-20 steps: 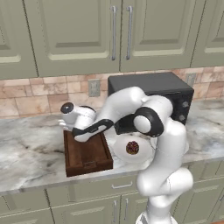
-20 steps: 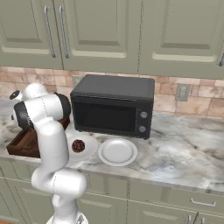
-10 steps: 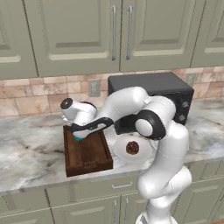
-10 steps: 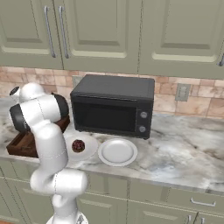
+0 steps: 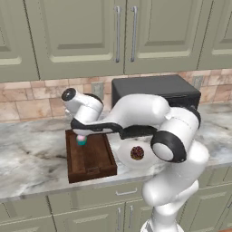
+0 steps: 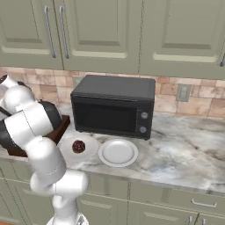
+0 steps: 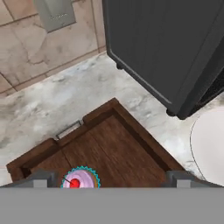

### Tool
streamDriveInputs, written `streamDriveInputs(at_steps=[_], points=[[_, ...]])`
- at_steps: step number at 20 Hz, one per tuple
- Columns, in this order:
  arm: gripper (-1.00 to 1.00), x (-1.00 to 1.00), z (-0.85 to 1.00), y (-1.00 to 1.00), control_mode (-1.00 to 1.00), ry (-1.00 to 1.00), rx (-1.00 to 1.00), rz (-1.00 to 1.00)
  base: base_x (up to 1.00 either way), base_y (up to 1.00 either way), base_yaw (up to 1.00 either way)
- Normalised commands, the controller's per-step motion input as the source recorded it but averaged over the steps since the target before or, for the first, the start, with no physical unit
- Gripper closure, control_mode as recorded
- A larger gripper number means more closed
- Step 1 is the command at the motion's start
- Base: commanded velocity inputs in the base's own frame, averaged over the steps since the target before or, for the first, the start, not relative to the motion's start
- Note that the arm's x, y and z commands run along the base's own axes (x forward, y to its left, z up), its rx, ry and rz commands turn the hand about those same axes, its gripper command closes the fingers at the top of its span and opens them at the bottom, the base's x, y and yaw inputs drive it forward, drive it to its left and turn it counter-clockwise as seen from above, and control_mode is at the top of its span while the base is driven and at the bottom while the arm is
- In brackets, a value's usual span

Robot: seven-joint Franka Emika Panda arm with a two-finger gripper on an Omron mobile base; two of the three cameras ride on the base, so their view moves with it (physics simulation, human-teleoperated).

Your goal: Move the dessert items from the plates to the tray.

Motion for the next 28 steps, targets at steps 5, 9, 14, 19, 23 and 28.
streamDriveInputs(at_steps=[5, 9, 14, 19, 23, 28], points=[[-1.0, -0.81, 0.29, 0.0, -1.0, -0.3, 0.0, 0.0, 0.0, 0.0, 0.0], [-1.0, -0.84, 0.53, -0.12, -1.0, -0.3, 0.02, 0.0, 0.0, 0.0, 0.0], [-1.0, -0.74, 0.63, -0.51, -1.0, -0.07, 0.07, 0.0, 0.0, 0.0, 0.0], [-1.0, -0.65, 0.27, -0.83, -1.0, 0.07, 0.07, -0.01, 0.0, 0.0, 0.0], [-1.0, -0.31, 0.0, -0.77, -1.0, 0.27, 0.01, 0.13, 0.0, 0.0, 0.0], [-1.0, -0.11, -0.01, -0.62, -1.0, 0.34, -0.02, 0.22, 0.0, 0.0, 0.0]])
